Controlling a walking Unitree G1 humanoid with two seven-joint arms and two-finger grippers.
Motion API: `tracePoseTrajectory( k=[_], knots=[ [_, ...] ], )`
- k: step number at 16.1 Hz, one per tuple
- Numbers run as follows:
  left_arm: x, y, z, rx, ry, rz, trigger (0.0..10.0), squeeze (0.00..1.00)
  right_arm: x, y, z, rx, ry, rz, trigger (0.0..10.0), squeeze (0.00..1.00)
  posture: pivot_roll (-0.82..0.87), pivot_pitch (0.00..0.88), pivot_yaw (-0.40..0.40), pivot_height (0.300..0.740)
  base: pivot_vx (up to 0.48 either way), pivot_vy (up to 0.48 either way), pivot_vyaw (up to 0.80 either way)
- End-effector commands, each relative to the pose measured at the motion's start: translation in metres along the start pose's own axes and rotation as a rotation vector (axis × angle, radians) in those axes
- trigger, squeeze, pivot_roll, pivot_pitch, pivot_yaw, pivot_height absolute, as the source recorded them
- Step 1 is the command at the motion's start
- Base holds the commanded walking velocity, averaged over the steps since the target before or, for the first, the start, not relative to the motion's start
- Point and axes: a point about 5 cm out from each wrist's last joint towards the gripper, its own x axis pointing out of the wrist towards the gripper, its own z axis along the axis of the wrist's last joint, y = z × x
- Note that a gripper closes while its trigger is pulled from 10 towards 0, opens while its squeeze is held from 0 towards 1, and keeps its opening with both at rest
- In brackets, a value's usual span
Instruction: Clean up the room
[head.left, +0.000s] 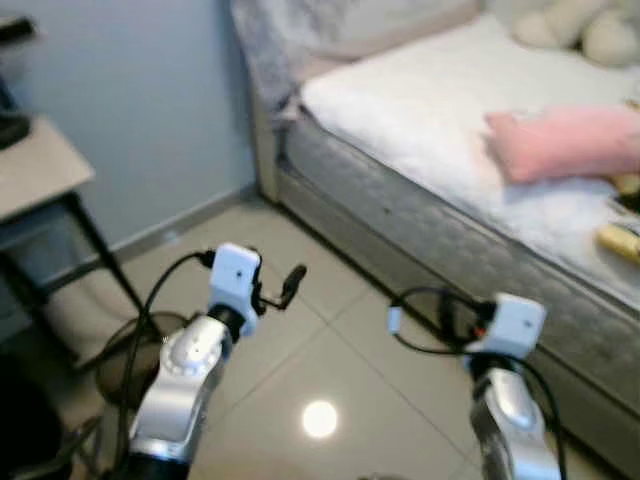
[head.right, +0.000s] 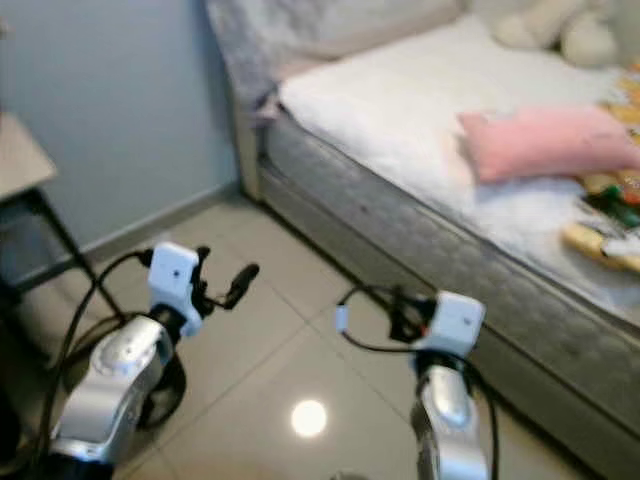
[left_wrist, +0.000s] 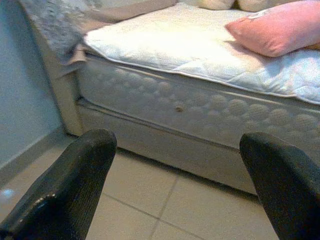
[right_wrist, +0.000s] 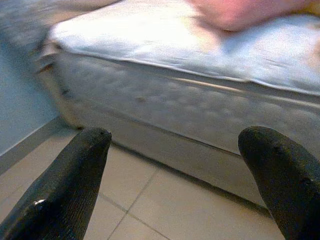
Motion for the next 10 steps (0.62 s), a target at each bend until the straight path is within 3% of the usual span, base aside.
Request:
tracePoseTrajectory(
  k=[1,5,7,10],
  knots=[
    [-0.002,0.002,0.002,-0.025,-0.016,0.012,10.0,0.0,0.0,-0.006,0.006,0.037,-0.028,-0.039,10.0,0.0,-0.04,0.0,-0.007,0.74,0.0,0.0,-0.58],
    [-0.003,0.006,0.008,0.002,-0.063,0.052,10.0,0.0,-0.002,0.002,0.004,-0.041,-0.026,0.039,10.0,0.0,-0.03,0.0,-0.023,0.74,0.0,0.0,-0.61],
    [-0.002,0.003,0.014,0.005,-0.094,0.012,10.0,0.0,-0.001,0.009,0.004,-0.058,-0.028,0.074,10.0,0.0,-0.03,0.0,-0.023,0.74,0.409,0.0,-0.66],
    [0.002,-0.006,0.019,0.079,-0.111,-0.041,10.0,0.0,0.001,0.013,0.005,-0.061,-0.031,0.087,10.0,0.0,-0.03,0.0,-0.017,0.74,0.441,0.0,-0.67]
  ],
)
